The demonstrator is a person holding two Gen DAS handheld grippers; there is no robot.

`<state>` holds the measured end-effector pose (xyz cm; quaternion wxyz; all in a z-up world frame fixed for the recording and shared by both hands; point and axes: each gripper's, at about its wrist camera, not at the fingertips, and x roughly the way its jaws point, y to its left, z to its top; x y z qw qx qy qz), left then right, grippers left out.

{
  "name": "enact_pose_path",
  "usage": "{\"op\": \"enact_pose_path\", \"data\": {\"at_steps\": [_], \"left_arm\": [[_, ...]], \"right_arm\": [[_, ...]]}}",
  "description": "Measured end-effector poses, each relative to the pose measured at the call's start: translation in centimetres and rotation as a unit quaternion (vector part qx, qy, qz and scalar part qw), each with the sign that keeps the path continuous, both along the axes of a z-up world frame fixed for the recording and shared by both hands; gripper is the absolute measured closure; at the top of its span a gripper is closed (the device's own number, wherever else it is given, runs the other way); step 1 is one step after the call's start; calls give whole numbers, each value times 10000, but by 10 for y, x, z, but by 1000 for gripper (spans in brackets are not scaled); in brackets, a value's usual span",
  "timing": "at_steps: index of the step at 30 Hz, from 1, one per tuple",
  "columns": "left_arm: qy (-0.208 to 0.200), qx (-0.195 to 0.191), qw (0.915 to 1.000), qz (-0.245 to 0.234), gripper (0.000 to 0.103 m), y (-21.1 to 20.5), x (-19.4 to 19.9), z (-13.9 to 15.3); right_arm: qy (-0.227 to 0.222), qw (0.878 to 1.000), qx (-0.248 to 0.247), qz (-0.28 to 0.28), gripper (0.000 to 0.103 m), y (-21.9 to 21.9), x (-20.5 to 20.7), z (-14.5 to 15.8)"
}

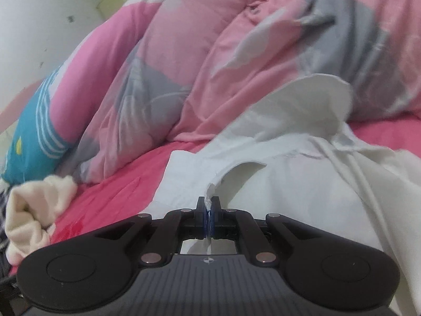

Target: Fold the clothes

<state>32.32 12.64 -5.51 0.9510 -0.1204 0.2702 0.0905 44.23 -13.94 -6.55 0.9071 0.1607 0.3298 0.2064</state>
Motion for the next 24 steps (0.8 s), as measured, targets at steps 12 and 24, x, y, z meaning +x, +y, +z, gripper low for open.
{"op": "enact_pose_path", "data": {"at_steps": [12,24], "left_arm": [[63,-79,9992,387,37,10,-1,-1],[109,-158,9990,403,37,13,1,-6]], "right_arm": [[-212,9958,-846,-284,54,-1,-11,55],[217,9606,-2713,556,64,145,45,44]]}}
